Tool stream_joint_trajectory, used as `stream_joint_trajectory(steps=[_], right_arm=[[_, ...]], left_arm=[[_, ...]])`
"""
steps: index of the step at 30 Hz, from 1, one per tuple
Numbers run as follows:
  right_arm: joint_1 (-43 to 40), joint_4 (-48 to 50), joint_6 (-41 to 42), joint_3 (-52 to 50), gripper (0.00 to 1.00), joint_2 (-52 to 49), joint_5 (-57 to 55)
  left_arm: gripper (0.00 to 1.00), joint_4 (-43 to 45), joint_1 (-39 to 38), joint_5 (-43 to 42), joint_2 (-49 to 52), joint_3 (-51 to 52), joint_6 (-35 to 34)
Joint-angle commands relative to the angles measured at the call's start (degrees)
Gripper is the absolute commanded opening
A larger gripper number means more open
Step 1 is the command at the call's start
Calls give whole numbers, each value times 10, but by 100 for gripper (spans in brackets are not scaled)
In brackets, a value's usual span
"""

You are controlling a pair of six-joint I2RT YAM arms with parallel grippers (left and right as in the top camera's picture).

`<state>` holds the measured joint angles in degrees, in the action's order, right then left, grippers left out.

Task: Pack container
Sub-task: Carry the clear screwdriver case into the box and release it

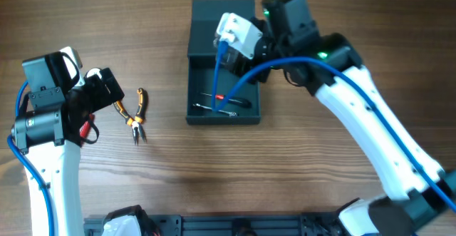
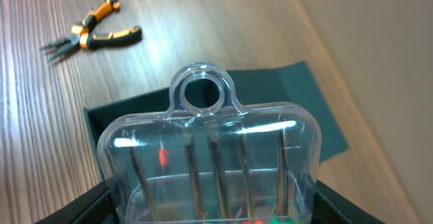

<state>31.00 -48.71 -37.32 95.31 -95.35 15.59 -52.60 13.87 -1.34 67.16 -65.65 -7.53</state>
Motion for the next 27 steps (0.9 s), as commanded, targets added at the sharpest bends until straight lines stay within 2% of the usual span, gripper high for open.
stream_joint_trajectory(steps=[1, 18, 24, 25, 27], right_arm=[[19, 7, -20, 11, 4, -62, 13], [36, 1, -46, 10, 4, -255, 25], [35, 8, -44, 10, 5, -289, 23], [35, 12, -40, 10, 10, -289, 22], [34, 21, -24, 10, 36, -289, 15]], left_arm=[[100, 0, -2, 4, -9, -11, 11], [100, 4, -2, 4, -9, -11, 11], [100, 4, -2, 4, -9, -11, 11], [100, 4, -2, 4, -9, -11, 11], [100, 4, -2, 4, -9, -11, 11]])
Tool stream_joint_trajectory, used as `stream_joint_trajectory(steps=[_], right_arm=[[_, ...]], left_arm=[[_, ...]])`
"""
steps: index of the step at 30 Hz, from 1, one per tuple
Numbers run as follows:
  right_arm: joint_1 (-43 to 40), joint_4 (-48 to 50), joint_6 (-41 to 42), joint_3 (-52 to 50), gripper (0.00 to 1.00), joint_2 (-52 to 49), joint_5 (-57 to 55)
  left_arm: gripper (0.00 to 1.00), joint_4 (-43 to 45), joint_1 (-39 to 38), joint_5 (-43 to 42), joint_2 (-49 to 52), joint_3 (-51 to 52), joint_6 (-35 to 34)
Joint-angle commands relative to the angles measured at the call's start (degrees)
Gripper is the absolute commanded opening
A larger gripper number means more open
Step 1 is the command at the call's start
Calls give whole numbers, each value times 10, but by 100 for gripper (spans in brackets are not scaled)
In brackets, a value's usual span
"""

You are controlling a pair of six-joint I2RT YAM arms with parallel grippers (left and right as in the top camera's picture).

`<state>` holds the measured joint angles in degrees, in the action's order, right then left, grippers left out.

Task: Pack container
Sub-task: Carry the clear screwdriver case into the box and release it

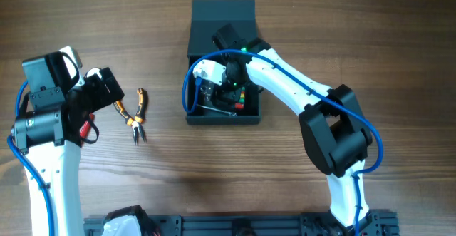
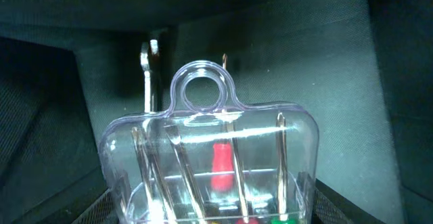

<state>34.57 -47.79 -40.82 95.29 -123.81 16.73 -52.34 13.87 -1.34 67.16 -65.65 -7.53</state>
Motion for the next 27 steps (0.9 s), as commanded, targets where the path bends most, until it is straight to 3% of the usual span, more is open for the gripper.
stream_joint_trajectory(steps=[1, 4, 6, 10, 17, 21, 24, 27], right_arm=[[-2, 13, 17, 10, 47, -4, -2], [-2, 10, 20, 10, 67, -4, -4], [-2, 10, 27, 10, 88, -4, -4], [-2, 9, 49, 10, 100, -2, -4], [-2, 2, 97, 14, 100, 30, -28], [-3, -3, 141, 36, 100, 107, -62], [-29, -3, 224, 79, 100, 199, -130], [-97, 3, 312, 107, 100, 284, -146]], left_arm=[[100, 2, -2, 4, -9, -11, 11], [100, 2, -2, 4, -9, -11, 11], [100, 2, -2, 4, -9, -11, 11], [100, -1, -2, 3, -9, -11, 11], [100, -14, -2, 3, -9, -11, 11], [100, -26, -2, -18, -10, -11, 19], [100, -35, -3, -98, -14, -25, 75], [100, -73, -24, -99, -9, -53, 87]])
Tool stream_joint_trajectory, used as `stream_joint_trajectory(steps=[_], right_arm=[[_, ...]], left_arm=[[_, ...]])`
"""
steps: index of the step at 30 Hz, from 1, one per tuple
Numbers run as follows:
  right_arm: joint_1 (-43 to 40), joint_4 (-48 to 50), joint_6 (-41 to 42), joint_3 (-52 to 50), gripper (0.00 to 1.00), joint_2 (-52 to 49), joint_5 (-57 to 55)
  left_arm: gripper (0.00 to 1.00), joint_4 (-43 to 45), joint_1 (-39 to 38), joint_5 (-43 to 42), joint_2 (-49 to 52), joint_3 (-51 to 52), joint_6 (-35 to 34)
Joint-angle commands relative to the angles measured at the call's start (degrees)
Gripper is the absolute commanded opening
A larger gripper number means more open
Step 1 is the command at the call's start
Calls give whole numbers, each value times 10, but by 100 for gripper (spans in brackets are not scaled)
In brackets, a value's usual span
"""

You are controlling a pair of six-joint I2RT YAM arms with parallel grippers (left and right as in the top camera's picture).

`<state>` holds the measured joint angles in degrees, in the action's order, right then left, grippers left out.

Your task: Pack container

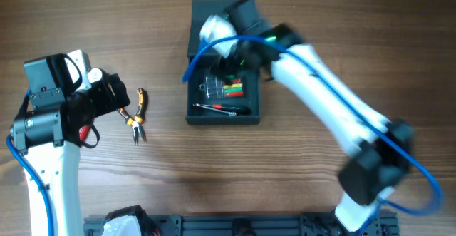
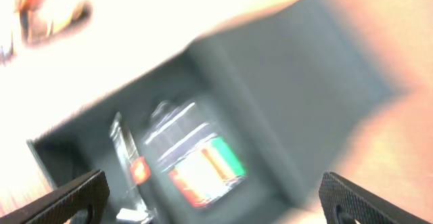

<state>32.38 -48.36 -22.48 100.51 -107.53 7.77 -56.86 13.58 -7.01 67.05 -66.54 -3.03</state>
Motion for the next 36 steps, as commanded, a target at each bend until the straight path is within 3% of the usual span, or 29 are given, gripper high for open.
stream_joint_trajectory(steps=[1, 5, 12, 20, 36], right_arm=[[-101, 12, 161, 55, 100, 143, -56], [-225, -6, 263, 55, 100, 199, -38], [-341, -86, 271, 51, 100, 171, -9], [-366, -98, 275, 29, 100, 78, -9], [-366, -98, 274, 29, 100, -84, -9]], left_arm=[[100, -35, -32, -38, -6, -45, 41], [100, -56, -74, 1, 23, -45, 29], [100, -55, -105, 17, 137, -45, 8], [100, -28, -105, 15, 279, -45, 9], [100, 59, -105, 46, 389, -45, 13]])
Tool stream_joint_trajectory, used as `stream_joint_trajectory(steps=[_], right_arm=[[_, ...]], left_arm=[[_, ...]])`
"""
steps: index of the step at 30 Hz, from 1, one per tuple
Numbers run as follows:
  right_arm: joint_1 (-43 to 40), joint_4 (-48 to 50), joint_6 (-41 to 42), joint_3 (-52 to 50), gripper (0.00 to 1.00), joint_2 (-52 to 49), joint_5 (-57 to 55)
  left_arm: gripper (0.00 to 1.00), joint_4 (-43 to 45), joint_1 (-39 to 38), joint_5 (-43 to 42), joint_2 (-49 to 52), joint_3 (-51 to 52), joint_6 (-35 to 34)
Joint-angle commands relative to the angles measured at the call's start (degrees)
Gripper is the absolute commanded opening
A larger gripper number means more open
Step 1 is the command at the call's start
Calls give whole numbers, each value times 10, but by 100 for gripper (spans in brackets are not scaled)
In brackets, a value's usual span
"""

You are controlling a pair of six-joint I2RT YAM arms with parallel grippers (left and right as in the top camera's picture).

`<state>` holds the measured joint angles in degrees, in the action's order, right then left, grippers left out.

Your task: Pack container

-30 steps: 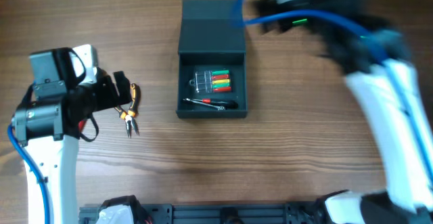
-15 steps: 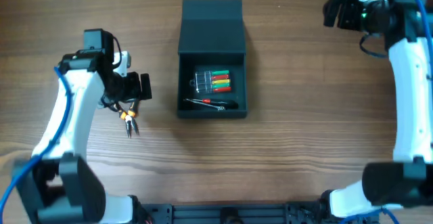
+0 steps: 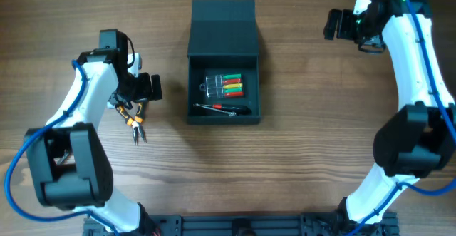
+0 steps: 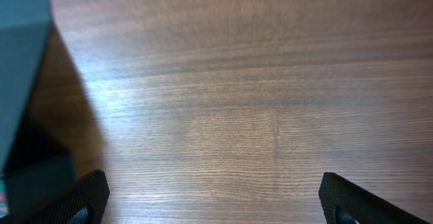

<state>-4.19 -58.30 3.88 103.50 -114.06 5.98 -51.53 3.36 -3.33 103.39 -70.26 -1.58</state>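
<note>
The black box (image 3: 196,65) stands mid-table with its lid folded back. Inside lie a clear case of colour-handled bits (image 3: 224,86) and a small red-marked screwdriver (image 3: 221,108). Orange-and-black pliers (image 3: 135,122) lie on the table left of the box. My left gripper (image 3: 146,88) hovers just above the pliers' handles; its jaws do not show clearly. My right gripper (image 3: 333,23) is far to the back right, open and empty over bare wood (image 4: 216,204). Its two fingertips (image 4: 88,200) stand wide apart.
The wooden table runs all round the box. In the right wrist view a corner of the black box (image 4: 24,82) shows at the left edge. A dark rail (image 3: 235,225) lies along the table's front edge.
My right gripper has gone from over the box to the table's back right, still open and empty. My left arm has swung in, putting its gripper over the pliers' handles.
My right gripper first held the clear bit case above the box. Then it held the case down inside the box. Then the case lay in the box with the gripper open above it. Now that gripper is far off, and the left has come to the pliers.
</note>
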Motion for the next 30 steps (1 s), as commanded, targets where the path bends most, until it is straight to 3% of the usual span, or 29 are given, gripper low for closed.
stream_joint_trajectory(steps=[1, 21, 30], right_arm=[[0, 2, 10, -1, 100, -20, 9], [0, 10, 6, -1, 100, -29, 9], [0, 5, 8, -1, 100, -29, 9]], left_arm=[[100, 7, -3, 9, 33, -8, -1], [100, 7, -3, 75, 93, -2, -3], [84, -5, -3, 75, 93, -2, -3]])
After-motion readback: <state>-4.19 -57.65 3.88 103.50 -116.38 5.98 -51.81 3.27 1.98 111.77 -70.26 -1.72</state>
